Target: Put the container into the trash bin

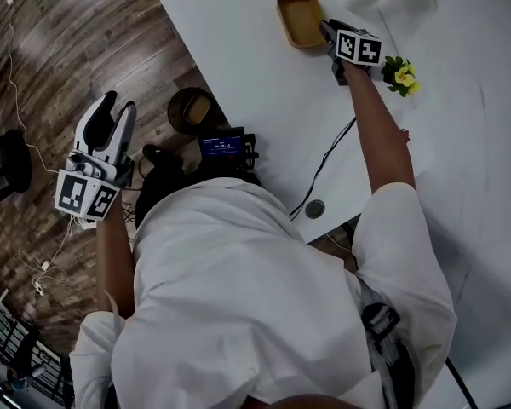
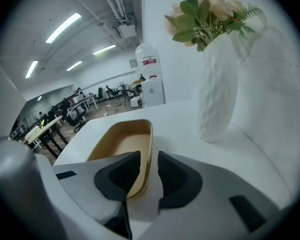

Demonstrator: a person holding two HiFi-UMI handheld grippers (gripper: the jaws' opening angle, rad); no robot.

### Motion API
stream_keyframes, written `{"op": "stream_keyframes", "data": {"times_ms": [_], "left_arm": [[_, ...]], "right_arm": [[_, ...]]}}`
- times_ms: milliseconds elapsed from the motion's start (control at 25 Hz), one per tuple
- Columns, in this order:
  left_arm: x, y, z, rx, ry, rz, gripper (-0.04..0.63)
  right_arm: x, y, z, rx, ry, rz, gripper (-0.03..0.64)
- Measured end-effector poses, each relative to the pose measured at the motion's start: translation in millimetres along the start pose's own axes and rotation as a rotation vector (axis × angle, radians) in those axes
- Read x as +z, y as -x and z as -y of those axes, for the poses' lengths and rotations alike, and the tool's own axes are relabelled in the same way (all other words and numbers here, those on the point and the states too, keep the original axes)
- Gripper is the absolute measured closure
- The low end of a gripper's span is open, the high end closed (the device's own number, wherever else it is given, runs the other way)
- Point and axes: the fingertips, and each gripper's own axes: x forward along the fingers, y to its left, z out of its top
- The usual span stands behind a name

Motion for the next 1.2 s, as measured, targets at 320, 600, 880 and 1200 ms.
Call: {"op": "stream_keyframes", "data": {"times_ms": [320,600,880,1200], "left_arm": [[-11.3,3.9,1.7,-0.009,-0.02,0.024,0.428],[-7.3,10.6,-5.1,-0.014,-0.032,0.065,0.428],[-13.1,14.2,-16.6,-0.045,-0.025,0.051,0.428],[-11.2,23.1,-20.2,-0.112,-0.029,0.092,0.428]], "right_arm": [[-21.7,-12.3,2.6,-0.013,-0.017,-0.003,0.573],[16.5,4.8,-17.6,0.01,0.013,0.152,0.575],[82.9,67.3,-76.2,0.095,0.037,0.428,0.575],[131.3,156.5,-149.5,0.128,0.077,0.69,0.575]]}}
